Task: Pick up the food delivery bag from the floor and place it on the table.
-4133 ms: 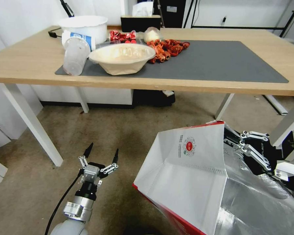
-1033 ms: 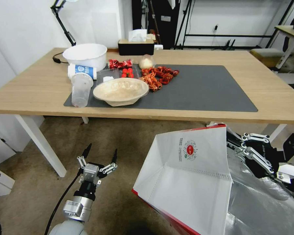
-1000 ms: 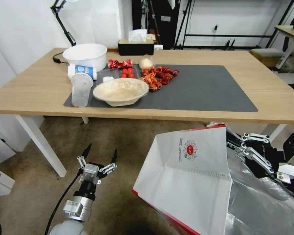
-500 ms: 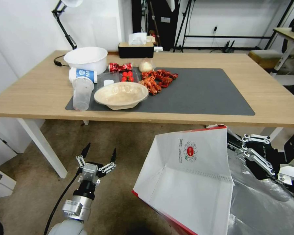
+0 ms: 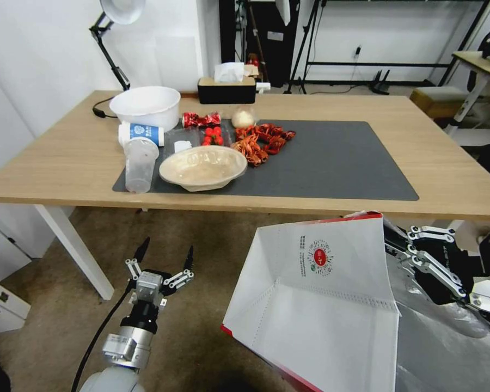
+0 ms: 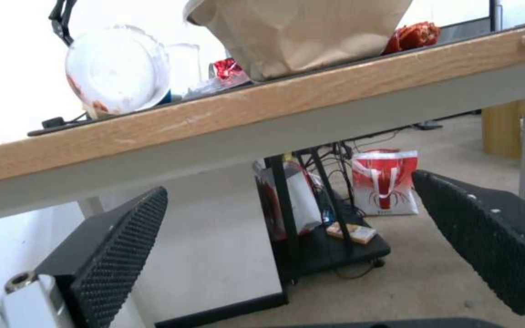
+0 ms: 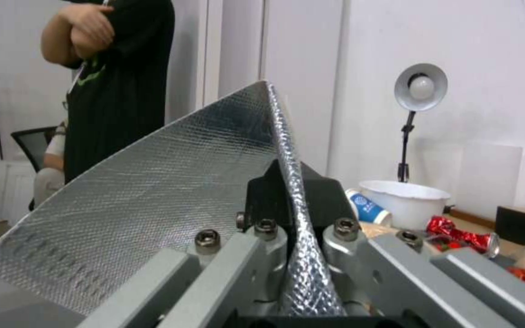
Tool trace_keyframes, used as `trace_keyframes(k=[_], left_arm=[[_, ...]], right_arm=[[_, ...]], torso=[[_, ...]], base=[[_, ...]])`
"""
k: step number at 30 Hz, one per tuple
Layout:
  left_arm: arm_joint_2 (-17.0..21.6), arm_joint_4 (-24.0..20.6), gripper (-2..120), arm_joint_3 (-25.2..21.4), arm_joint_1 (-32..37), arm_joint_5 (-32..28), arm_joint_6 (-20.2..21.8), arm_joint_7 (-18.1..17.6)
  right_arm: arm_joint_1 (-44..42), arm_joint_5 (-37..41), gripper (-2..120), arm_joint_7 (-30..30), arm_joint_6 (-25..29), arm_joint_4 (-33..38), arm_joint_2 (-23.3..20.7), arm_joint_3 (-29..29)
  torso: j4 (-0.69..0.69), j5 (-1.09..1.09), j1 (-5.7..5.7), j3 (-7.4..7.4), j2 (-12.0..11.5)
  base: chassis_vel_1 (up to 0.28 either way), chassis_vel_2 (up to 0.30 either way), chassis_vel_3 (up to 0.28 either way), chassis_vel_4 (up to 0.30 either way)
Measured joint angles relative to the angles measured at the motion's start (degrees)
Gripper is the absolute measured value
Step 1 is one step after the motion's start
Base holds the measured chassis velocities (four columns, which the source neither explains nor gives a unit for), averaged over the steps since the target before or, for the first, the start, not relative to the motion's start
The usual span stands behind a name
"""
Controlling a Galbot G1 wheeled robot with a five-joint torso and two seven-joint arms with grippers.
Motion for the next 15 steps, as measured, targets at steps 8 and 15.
trace_keyframes(k=[8, 15], left_arm=[[-0.08, -0.14, 100, -0.01, 0.17, 0.08, -0.02, 0.0], [-0.22, -0.16, 100, 0.07, 0.3, 0.18, -0.11, 0.0]], right_arm=[[-0.11, 0.03, 0, 0.12, 0.0, 0.2, 0.27, 0.06], [-0.13, 0.04, 0, 0.4, 0.0, 0.53, 0.45, -0.04]], torso=[[0.0, 0.0, 0.87, 1.17, 2.06], [0.0, 0.0, 1.49, 2.15, 3.65]], base=[[0.0, 0.0, 0.0, 0.0], [0.0, 0.0, 0.0, 0.0]])
